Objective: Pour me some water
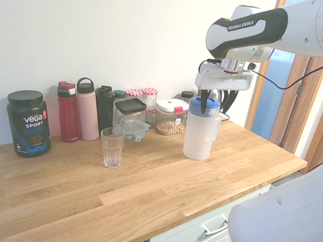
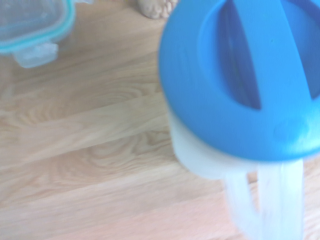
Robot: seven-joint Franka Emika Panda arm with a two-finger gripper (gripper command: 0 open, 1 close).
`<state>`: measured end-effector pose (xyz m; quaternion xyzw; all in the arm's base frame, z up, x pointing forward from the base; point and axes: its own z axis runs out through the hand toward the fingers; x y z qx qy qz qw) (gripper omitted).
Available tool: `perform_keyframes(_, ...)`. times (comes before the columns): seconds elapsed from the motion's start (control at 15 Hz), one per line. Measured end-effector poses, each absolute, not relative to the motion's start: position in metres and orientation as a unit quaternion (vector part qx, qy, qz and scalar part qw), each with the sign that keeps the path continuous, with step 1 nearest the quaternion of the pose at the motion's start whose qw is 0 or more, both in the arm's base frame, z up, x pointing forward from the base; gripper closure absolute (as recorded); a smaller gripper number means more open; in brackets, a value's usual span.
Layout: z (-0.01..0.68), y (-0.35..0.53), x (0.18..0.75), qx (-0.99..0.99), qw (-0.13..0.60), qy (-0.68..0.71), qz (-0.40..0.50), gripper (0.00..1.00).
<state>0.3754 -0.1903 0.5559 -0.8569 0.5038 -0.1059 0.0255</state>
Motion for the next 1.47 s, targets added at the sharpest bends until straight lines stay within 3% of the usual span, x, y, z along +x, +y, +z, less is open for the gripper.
perform_keyframes(0.4, 0.530, -0.212, 0.392, -0.876, 0.014, 0.471, -0.099, 0.00)
perform_keyframes(0.47, 0.525, -0.213, 0.396, -0.879, 0.013, 0.465, -0.101, 1.00)
perform_keyframes(1.47, 0.502, -0.218, 0.416, -0.885, 0.027, 0.454, -0.097, 1.00)
